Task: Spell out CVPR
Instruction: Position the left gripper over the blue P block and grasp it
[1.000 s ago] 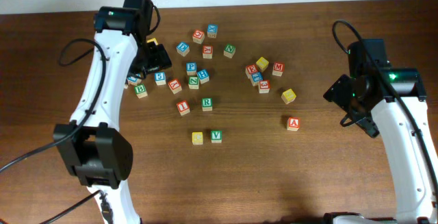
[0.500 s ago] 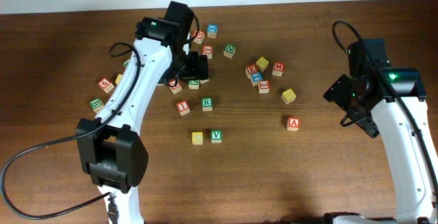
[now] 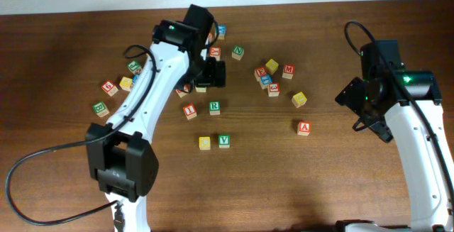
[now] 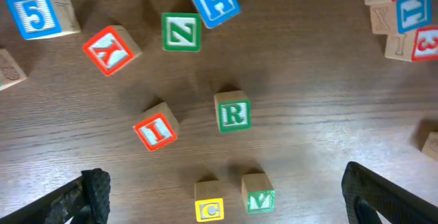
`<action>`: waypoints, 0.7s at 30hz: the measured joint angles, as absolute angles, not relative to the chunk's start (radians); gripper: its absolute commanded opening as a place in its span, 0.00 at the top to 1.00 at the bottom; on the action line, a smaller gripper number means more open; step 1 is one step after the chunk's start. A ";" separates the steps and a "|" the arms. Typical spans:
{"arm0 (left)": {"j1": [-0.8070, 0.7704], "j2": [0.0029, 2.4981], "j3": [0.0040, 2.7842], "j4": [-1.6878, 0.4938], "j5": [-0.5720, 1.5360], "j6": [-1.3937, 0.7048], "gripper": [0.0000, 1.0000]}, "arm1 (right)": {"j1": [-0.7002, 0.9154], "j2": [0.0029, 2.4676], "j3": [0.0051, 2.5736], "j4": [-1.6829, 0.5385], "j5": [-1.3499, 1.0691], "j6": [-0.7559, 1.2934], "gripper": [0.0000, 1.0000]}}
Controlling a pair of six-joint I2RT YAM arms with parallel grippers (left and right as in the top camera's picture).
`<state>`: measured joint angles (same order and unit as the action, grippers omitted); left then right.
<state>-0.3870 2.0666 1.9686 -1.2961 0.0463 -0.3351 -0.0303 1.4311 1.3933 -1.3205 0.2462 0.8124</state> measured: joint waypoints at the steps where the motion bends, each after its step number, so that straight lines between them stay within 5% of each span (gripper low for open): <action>1: -0.393 2.067 1.969 -1.296 0.046 -0.335 0.01 | -0.030 1.431 1.393 -1.320 0.247 0.813 0.02; 21: -0.398 2.079 1.969 -1.271 -0.012 -0.332 0.00 | -0.030 1.431 1.393 -1.320 0.247 0.813 0.02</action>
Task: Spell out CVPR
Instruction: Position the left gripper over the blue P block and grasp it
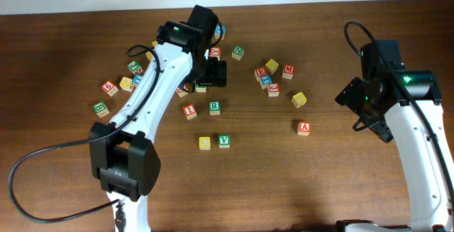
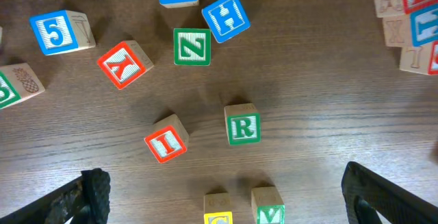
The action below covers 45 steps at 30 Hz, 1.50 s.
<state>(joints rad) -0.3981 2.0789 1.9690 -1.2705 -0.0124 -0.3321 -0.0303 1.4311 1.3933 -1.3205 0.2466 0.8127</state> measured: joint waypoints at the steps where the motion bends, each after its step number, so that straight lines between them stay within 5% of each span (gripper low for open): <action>1: -0.398 2.089 1.969 -1.271 -0.012 -0.332 0.01 | -0.030 1.431 1.393 -1.321 0.247 0.812 0.02; 14: -0.398 2.127 1.965 -1.256 -0.012 -0.332 0.00 | -0.030 1.431 1.393 -1.320 0.247 0.813 0.02; 16: -0.398 2.127 1.965 -1.257 -0.012 -0.332 0.09 | -0.030 1.431 1.393 -1.320 0.247 0.813 0.01; 18: -0.398 2.127 1.965 -1.281 -0.012 -0.329 0.02 | -0.030 1.431 1.393 -1.320 0.247 0.813 0.02; 24: -0.372 2.089 1.976 -1.328 -0.007 -0.328 0.01 | -0.030 1.431 1.393 -1.320 0.247 0.812 0.01; 39: 0.116 1.968 1.995 -1.542 -0.087 -0.386 0.01 | -0.030 1.431 1.393 -1.320 0.247 0.813 0.02; 45: 0.161 1.968 1.995 -1.554 -0.079 -0.386 0.01 | -0.030 1.431 1.393 -1.320 0.247 0.812 0.02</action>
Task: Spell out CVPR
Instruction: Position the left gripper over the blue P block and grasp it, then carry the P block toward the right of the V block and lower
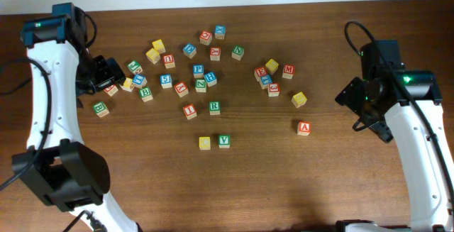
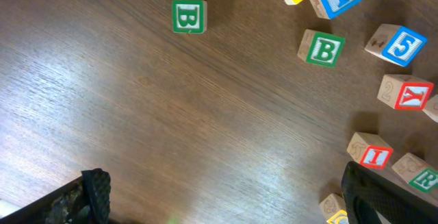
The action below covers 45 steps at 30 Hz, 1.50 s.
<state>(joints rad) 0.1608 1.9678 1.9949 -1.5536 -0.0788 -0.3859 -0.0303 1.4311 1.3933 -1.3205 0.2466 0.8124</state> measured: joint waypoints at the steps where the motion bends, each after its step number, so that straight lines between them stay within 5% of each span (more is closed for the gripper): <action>1: 0.156 1.968 1.995 -1.545 -0.073 -0.385 0.00 | -0.030 1.431 1.393 -1.320 0.247 0.813 0.02; 6: 0.073 1.968 1.930 -1.404 -0.051 -0.382 0.11 | -0.030 1.431 1.393 -1.320 0.247 0.812 0.02; 24: -0.280 1.970 1.736 -1.055 -0.011 -0.374 0.15 | -0.030 1.431 1.393 -1.321 0.247 0.812 0.02; 33: -0.291 1.974 1.733 -0.735 -0.011 -0.418 0.24 | -0.030 1.431 1.393 -1.320 0.246 0.812 0.02; 41: -0.291 2.159 1.733 -0.619 -0.010 -0.426 0.20 | -0.030 1.431 1.393 -1.321 0.247 0.813 0.02; 45: -0.291 2.213 1.733 -0.577 -0.011 -0.431 0.32 | -0.030 1.431 1.393 -1.320 0.246 0.813 0.02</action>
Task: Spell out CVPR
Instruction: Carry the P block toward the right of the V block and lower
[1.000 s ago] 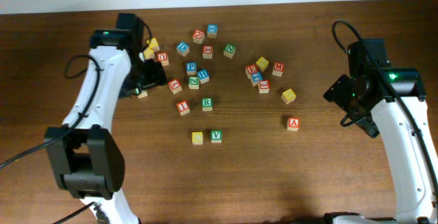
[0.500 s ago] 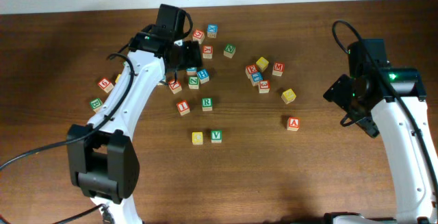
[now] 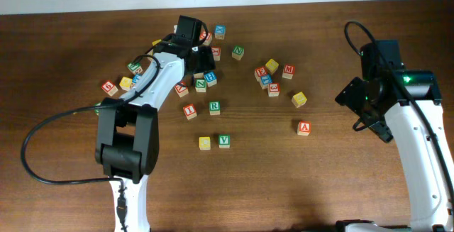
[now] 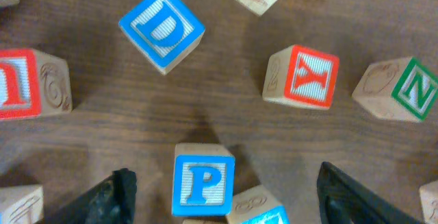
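A yellow C block point(image 3: 205, 142) and a green V block point(image 3: 224, 140) sit side by side on the near middle of the table. The green R block point(image 3: 214, 107) lies just beyond them. In the left wrist view, the blue P block point(image 4: 203, 184) rests on the table between the spread fingers of my open left gripper point(image 4: 226, 207). From overhead, the left gripper point(image 3: 196, 62) hangs over the central cluster and hides the P. My right gripper point(image 3: 365, 108) stays at the far right, away from all blocks; its jaws cannot be made out.
Close round the P are a blue D block point(image 4: 162, 27), a red Y block point(image 4: 302, 77), a green N block point(image 4: 404, 90) and a blue-faced block point(image 4: 263, 210) touching its corner. More blocks lie at the left point(image 3: 110, 87) and right point(image 3: 273, 76), plus a red A block point(image 3: 303, 128).
My left arm was over the left end of the table, near the green B blocks. It is now over the central cluster, low, with the P block between its open fingers. The right arm is unmoved.
My left gripper was open above the central blocks, with R, I, C and V in its view, and barely shifted at 3.0 s ago. Then it was far to the left over the B blocks. Now it straddles the P. C and V have stayed paired throughout.
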`<action>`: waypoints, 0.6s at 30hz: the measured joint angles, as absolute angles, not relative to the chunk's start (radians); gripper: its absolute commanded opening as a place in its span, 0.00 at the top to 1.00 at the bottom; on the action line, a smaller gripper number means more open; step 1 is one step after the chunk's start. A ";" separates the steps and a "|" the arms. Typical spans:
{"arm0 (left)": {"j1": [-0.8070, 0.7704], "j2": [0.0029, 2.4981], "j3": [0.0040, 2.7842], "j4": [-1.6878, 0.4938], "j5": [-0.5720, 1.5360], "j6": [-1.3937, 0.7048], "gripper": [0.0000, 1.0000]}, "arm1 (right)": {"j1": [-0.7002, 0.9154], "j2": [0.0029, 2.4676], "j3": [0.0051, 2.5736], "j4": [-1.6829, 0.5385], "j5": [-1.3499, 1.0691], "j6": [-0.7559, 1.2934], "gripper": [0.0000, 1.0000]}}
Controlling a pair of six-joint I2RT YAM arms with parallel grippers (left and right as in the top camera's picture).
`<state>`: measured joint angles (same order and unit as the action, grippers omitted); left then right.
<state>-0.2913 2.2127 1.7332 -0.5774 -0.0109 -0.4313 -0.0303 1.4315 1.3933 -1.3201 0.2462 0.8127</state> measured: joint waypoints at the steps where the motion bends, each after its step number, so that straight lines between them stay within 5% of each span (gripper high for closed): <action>1: -0.291 2.214 1.733 -0.570 -0.012 -0.431 0.32 | -0.030 1.431 1.393 -1.320 0.247 0.812 0.02; 8: -0.291 2.267 1.733 -0.566 -0.042 -0.431 0.39 | -0.030 1.431 1.393 -1.320 0.246 0.813 0.02; 18: -0.292 2.282 1.733 -0.559 -0.061 -0.431 0.64 | -0.030 1.431 1.393 -1.320 0.247 0.813 0.02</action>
